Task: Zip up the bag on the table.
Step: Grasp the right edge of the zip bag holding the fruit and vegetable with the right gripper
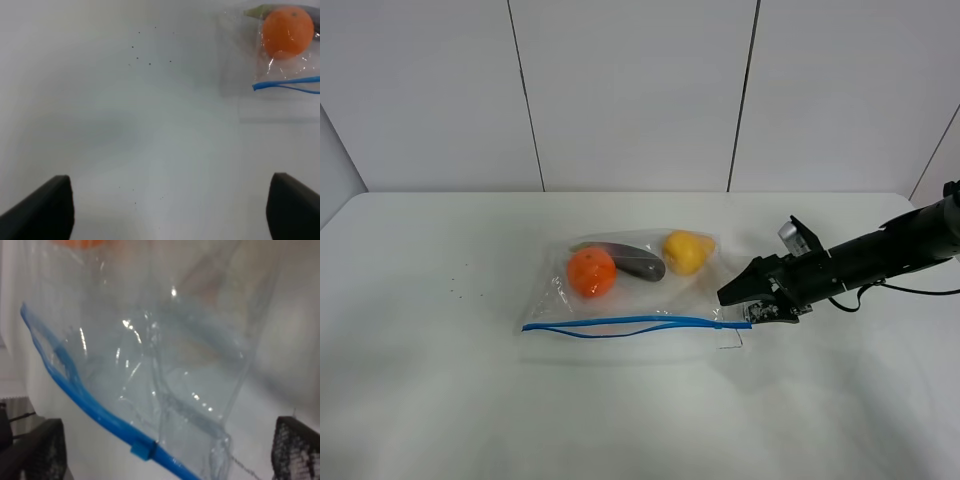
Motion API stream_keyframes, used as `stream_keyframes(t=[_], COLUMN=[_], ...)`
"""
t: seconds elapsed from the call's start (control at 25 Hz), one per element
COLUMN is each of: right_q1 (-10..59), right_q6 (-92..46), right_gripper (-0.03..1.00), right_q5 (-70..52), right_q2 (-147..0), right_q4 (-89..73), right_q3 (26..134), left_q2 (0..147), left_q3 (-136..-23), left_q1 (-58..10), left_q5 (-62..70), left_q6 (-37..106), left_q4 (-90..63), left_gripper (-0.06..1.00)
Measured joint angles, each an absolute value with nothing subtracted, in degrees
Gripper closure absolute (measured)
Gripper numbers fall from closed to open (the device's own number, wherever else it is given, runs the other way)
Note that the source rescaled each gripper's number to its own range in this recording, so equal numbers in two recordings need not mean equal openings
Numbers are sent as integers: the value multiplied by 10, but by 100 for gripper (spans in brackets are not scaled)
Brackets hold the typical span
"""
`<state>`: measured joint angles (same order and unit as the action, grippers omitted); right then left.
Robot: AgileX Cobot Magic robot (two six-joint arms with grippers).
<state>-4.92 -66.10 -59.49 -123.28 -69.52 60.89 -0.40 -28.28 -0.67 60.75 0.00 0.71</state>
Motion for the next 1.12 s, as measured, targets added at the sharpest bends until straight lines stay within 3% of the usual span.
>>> stream_keyframes(t=[0.24, 0.6, 1.04, 1.12], right_q1=[-49, -49, -49, -49], right_q6=[-683, -694, -698, -698], right_gripper=[17, 49, 52, 59], right_q5=[-596, -597, -596, -596], right_q2=[-1265, -1274, -1274, -1274], right_q4=[-730, -740, -753, -754], right_q3=[609, 610, 610, 610], left_q2=[-4, -4, -4, -4], left_q3=[-283, -283, -283, -283], left_q1=[-7, -7, -7, -7], left_q5=[607, 607, 607, 607], left_q6=[0, 3, 0, 3], left_q4=[7, 7, 7, 7], left_gripper=[-6, -6, -6, -6])
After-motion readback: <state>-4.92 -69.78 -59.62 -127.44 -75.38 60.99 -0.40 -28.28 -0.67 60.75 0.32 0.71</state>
